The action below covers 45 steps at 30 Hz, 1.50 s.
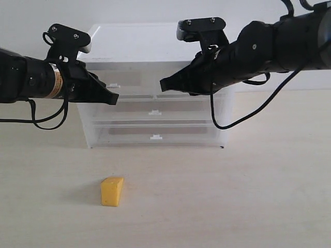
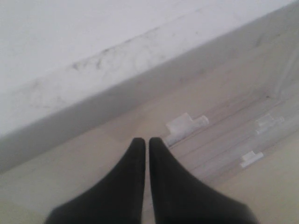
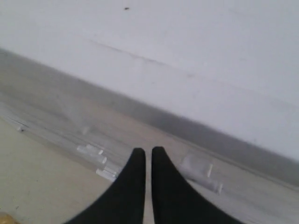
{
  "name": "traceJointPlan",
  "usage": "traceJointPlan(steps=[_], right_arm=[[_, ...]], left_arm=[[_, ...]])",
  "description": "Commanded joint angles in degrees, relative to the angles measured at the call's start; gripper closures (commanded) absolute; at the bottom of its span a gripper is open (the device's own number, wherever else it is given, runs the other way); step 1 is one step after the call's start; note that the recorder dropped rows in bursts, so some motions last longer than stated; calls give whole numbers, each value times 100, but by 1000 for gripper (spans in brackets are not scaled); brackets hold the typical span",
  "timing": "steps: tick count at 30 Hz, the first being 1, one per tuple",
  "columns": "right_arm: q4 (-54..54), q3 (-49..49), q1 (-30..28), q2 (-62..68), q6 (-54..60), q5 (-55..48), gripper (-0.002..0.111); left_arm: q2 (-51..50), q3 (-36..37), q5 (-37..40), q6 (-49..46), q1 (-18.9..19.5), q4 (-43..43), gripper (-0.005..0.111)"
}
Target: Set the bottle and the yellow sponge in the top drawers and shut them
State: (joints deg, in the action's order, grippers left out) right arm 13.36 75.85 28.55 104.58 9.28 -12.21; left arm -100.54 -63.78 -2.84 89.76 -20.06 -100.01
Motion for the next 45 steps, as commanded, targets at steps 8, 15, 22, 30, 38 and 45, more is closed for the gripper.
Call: traceJointPlan(steps=[8, 15, 22, 30, 38, 45], right_arm=[[-19, 374, -7, 297, 59, 384, 108], [-19, 427, -7, 297, 59, 375, 108], [-19, 427, -7, 297, 59, 363, 108], [-19, 427, -7, 297, 73, 493, 108], [-55, 427, -7, 297, 73, 522, 108], [-65, 427, -7, 297, 73, 535, 108]], left_arm=[[18, 19, -340, 24, -47, 6, 103], [18, 19, -325, 24, -47, 6, 103], [279, 367, -463, -259, -47, 6, 103], [1176, 1119, 474, -612, -47, 6, 103], [1315, 1174, 248, -580, -47, 6, 103], [1050, 1232, 419, -3053, -83, 6, 103]])
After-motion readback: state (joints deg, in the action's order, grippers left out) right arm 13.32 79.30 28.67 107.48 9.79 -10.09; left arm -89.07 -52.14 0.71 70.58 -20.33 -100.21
